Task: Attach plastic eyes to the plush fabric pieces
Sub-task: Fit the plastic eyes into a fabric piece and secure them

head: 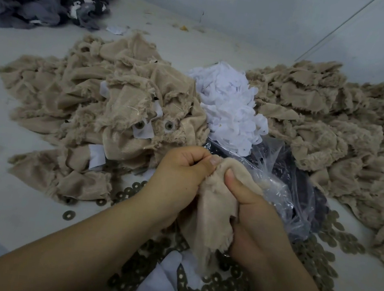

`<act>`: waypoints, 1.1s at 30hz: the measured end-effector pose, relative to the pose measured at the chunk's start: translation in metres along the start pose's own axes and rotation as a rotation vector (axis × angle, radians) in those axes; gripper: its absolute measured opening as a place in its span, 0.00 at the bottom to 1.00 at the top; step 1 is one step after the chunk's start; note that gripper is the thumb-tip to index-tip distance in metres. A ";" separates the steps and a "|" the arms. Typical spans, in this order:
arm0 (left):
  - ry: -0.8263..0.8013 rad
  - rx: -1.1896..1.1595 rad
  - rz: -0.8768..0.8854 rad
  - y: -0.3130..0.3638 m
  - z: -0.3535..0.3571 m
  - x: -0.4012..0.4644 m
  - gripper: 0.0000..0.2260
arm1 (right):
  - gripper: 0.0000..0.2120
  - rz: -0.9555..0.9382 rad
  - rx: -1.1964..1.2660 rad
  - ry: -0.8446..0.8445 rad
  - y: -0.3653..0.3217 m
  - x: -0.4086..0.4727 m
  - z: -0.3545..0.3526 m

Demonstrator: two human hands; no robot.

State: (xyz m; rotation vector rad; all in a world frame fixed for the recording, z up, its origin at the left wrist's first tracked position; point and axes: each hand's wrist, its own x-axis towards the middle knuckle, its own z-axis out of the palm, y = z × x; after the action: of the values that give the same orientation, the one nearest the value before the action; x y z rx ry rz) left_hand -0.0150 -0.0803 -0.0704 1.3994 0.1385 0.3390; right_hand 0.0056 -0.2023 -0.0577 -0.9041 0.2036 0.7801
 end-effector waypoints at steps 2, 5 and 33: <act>-0.046 -0.026 -0.039 0.000 -0.005 0.002 0.17 | 0.25 0.056 0.028 0.001 -0.002 0.001 0.000; -0.159 -0.031 -0.037 0.000 -0.013 0.000 0.22 | 0.21 0.041 0.031 -0.035 -0.009 0.001 -0.004; -0.083 -0.057 -0.045 0.002 -0.017 0.000 0.12 | 0.09 -0.275 -2.238 0.496 -0.070 0.024 -0.071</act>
State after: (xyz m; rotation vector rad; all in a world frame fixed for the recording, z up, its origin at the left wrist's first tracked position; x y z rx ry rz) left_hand -0.0207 -0.0637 -0.0711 1.3499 0.0913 0.2459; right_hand 0.0814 -0.2696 -0.0693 -3.1345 -0.5462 0.1915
